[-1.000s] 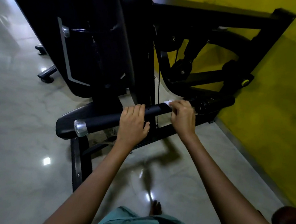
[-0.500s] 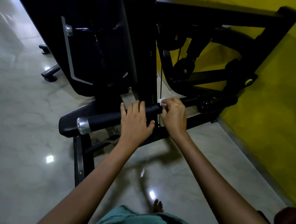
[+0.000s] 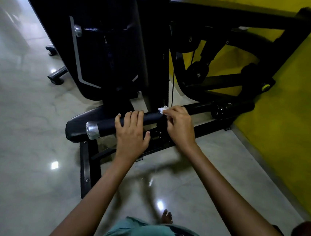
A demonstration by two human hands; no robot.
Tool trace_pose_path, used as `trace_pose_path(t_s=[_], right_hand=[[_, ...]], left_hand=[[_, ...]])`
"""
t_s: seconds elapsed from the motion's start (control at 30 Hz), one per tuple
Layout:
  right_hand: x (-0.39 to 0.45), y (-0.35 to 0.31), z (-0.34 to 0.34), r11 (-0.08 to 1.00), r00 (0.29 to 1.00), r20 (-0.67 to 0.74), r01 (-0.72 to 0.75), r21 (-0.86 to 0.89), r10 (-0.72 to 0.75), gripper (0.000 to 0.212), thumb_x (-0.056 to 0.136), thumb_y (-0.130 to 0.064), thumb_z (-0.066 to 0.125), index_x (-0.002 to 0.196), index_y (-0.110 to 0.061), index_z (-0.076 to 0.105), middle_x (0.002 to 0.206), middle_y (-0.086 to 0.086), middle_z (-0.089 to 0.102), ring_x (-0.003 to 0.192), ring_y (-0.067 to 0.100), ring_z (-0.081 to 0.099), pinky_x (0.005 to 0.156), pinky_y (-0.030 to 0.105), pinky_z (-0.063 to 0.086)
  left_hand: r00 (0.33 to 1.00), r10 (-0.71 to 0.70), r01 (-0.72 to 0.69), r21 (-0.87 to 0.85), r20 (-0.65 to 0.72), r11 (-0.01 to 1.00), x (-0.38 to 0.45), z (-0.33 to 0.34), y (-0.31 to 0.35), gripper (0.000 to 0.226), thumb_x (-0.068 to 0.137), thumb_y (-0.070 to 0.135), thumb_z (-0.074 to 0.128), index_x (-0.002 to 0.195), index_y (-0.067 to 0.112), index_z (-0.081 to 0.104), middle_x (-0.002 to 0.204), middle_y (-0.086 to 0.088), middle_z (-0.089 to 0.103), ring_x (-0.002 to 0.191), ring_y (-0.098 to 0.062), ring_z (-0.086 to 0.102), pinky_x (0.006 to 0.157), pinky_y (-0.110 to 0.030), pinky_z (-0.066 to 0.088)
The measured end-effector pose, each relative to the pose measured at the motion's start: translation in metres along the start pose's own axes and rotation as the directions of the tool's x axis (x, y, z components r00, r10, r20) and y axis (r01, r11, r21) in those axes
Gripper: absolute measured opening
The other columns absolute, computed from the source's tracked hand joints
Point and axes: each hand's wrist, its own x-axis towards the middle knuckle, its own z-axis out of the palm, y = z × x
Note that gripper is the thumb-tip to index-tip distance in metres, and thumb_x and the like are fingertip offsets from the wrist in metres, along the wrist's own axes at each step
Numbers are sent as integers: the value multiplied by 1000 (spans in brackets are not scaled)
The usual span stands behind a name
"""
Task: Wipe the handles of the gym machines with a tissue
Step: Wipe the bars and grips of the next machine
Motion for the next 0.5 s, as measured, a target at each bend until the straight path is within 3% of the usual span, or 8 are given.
trace_pose_path(t_s=[0.17,0.3,0.4,0.5], right_hand=[[12,0,-3,993,991,-86,-110,-49,106,20,85,1,58,100,-4,70,100,11,67,99,24,57,85,30,49],[13,-24,12,997,1000,-2,27,-74,-27,24,82,6,55,98,-4,70,99,9,68,96,25,58,84,31,47],[-5,-13,9,995,993,-62,103,11,-102,35,74,13,60,100,-8,70,99,5,69,94,21,60,86,21,45],[-8,-3,2,997,988,-147,57,45,-50,34,75,14,61,100,-7,70,95,7,69,90,22,61,81,15,42]], left_hand=[[998,14,-15,-20,-62,1000,0,6,-2,59,78,42,45,125,6,47,115,-12,60,111,-24,42,102,-48,25],[996,10,-15,-47,-90,999,0,8,-1,57,78,40,48,124,6,48,114,-12,60,111,-23,41,102,-48,25],[995,23,-27,-42,-98,999,-1,9,-2,58,78,41,46,124,6,48,115,-11,61,112,-23,42,102,-48,25],[995,17,-21,-39,-96,999,0,9,-2,58,77,40,46,125,7,49,115,-10,61,112,-23,43,102,-47,26]])
